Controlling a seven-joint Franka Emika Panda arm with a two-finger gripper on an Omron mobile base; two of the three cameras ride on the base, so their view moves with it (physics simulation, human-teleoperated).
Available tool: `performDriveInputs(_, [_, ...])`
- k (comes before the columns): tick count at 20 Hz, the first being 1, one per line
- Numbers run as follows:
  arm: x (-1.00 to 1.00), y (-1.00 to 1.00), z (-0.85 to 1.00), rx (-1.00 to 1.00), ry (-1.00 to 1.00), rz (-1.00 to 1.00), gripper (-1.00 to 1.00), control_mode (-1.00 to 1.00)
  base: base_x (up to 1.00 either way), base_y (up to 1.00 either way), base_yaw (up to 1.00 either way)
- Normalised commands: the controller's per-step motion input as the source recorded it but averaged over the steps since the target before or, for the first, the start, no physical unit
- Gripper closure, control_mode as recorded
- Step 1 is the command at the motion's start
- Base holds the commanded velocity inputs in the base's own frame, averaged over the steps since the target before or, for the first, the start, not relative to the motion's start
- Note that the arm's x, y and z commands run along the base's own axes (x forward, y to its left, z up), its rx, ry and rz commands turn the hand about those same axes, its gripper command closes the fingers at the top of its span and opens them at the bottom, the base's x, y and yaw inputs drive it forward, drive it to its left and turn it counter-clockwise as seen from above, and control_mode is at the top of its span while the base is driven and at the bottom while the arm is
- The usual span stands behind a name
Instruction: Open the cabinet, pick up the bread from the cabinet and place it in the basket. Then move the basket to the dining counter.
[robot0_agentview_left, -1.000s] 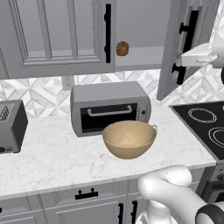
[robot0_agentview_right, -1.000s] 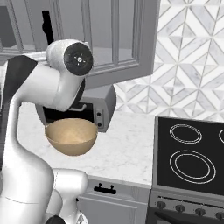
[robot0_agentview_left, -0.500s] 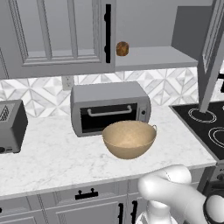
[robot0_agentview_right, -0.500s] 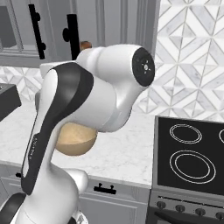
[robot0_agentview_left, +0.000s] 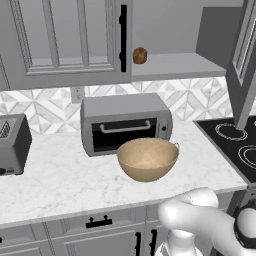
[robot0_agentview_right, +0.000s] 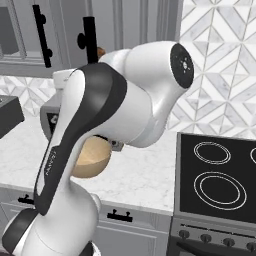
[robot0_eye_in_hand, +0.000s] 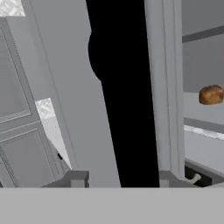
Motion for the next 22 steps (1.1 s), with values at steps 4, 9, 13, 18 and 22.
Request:
performDriveInputs(4, [-0.81, 0.04, 0.03, -0.02, 0.0, -0.08, -1.0, -1.0, 0.0, 0.0, 0.0])
performDriveInputs(9, [-0.9, 0.02, 0.03, -0.19, -0.01, -0.44, -1.0, -1.0, 0.0, 0.0, 0.0])
performDriveInputs(13, [-0.4, 0.01, 0.0, -0.32, 0.0, -0.55, -1.0, -1.0, 0.0, 0.0, 0.0])
performDriveInputs(18, [0.25, 0.46, 0.0, -0.36, 0.01, -0.36, -1.0, -1.0, 0.0, 0.0, 0.0])
performDriveInputs(22, [0.31, 0.13, -0.19, -0.11, 0.0, -0.25, -1.0, -1.0, 0.0, 0.0, 0.0])
